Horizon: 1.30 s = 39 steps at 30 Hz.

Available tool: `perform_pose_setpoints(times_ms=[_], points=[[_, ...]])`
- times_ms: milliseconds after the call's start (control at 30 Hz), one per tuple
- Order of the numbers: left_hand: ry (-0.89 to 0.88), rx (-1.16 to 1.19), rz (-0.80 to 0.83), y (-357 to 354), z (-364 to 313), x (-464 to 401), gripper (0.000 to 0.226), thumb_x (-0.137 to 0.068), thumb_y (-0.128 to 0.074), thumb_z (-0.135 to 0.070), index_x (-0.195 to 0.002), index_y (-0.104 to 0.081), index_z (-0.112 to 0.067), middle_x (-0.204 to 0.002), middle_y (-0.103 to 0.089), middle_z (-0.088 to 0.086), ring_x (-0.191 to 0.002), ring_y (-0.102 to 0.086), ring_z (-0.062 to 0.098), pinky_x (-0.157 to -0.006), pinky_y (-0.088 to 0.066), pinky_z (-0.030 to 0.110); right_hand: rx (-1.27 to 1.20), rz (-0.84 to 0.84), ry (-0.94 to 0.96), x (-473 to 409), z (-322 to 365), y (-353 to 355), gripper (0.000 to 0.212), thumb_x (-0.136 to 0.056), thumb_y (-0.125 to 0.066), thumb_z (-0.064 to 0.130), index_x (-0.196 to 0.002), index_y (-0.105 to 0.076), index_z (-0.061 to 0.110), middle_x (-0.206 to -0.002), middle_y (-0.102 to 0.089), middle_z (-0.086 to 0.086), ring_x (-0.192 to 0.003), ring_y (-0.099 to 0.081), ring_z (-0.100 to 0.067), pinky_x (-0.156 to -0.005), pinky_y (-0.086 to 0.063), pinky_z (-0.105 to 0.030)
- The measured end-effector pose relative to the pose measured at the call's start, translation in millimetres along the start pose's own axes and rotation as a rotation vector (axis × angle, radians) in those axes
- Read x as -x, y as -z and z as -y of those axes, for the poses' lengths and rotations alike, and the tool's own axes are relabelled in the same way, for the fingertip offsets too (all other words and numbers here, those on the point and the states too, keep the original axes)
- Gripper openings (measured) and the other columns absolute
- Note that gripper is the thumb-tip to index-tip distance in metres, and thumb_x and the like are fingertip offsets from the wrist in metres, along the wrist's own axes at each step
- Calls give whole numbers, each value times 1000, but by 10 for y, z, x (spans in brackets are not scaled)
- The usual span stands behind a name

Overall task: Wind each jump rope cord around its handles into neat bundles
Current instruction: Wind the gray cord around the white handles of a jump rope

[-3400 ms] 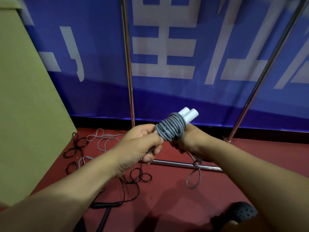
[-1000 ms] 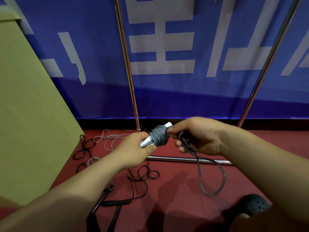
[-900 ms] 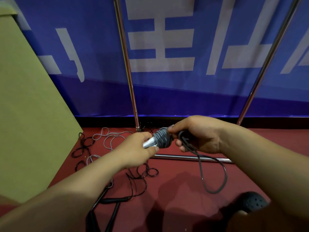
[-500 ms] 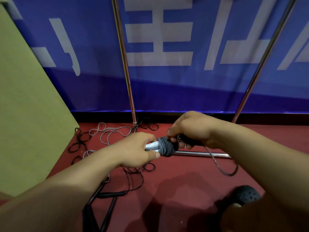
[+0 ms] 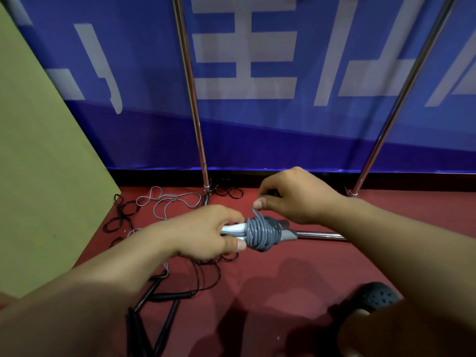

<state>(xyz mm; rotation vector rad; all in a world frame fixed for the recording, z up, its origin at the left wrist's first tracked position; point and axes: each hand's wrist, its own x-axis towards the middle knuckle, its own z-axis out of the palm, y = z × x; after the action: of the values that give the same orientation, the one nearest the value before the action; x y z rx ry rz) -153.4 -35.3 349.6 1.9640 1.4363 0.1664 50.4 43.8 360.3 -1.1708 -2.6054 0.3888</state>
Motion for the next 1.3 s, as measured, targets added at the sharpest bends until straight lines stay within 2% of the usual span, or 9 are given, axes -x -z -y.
perform_pose_setpoints(times_ms=[167, 333, 500, 567, 667, 767, 900, 1100, 1300], points=[[-42, 316, 119, 29, -29, 66, 22, -87, -69, -31, -97, -64, -13, -77, -59, 2, -69, -49, 19, -63, -38, 39, -211, 10, -131, -58, -79, 60, 39, -63, -83, 57, -80, -71, 23, -63, -61, 11, -59, -55, -2, -58, -45, -17], [-95, 563, 223, 66, -88, 114, 37, -91, -65, -18, -111, -52, 10, -78, -50, 14, -73, -40, 31, -54, -34, 30, -551, 119, -166, -61, -104, 90, 45, -55, -80, 51, -81, -72, 16, -57, -58, 6, -53, -52, -10, -55, -47, -25], [-140, 717, 229, 112, -173, 110, 47, -91, -61, -16, -123, -45, 15, -67, -53, 1, -60, -34, 21, -49, -36, 19, -749, 176, -199, -58, -102, 91, 46, -64, -77, 52, -89, -73, 14, -77, -69, -5, -72, -59, -12, -73, -50, -32], [-153, 819, 183, 130, -181, 103, 49, -91, -58, -16, -127, -43, 14, -67, -52, -1, -55, -34, 14, -49, -34, 17, -782, 216, -189, -40, -60, 73, 40, -80, -75, 50, -87, -70, 11, -80, -68, -17, -72, -57, -19, -69, -46, -38], [-167, 1021, 80, 165, -202, 75, 34, -90, -56, -17, -118, -52, 1, -67, -52, -2, -45, -36, 4, -54, -37, 20, -788, 184, -213, -10, 63, 34, 22, -97, -51, 13, -78, -62, 11, -69, -65, -4, -53, -49, -13, -50, -36, -26], [-155, 1155, -83, 195, -242, 34, 9, -88, -62, -19, -93, -56, -14, -66, -52, -2, -42, -38, 4, -55, -38, 22, -832, 156, -319, -43, 196, -35, 28, -102, -47, 33, -81, -60, 19, -74, -66, -10, -49, -41, -16, -46, -29, -25], [-97, 1186, -253, 205, -262, -17, 12, -83, -61, -27, -75, -56, -19, -67, -52, -2, -42, -38, 5, -56, -38, 25, -750, 100, -344, -71, 300, -72, 43, -98, -38, 58, -83, -60, 25, -71, -64, -8, -50, -42, -15, -44, -30, -23], [-60, 1263, -339, 226, -251, -26, 9, -90, -57, -24, -90, -55, -16, -66, -52, -4, -43, -37, 5, -55, -38, 22, -889, 73, -377, -60, 348, -119, 57, -100, -29, 58, -106, -61, 11, -68, -60, -8, -46, -41, -13, -43, -31, -21], [-39, 1344, -452, 269, -224, -5, 9, -91, -57, -22, -82, -55, -19, -66, -52, -4, -43, -37, 5, -58, -34, 24, -1245, 189, -586, -91, 389, -57, 46, -103, -35, 49, -98, -63, 12, -59, -49, -3, -41, -21, -10, -38, -14, -18]])
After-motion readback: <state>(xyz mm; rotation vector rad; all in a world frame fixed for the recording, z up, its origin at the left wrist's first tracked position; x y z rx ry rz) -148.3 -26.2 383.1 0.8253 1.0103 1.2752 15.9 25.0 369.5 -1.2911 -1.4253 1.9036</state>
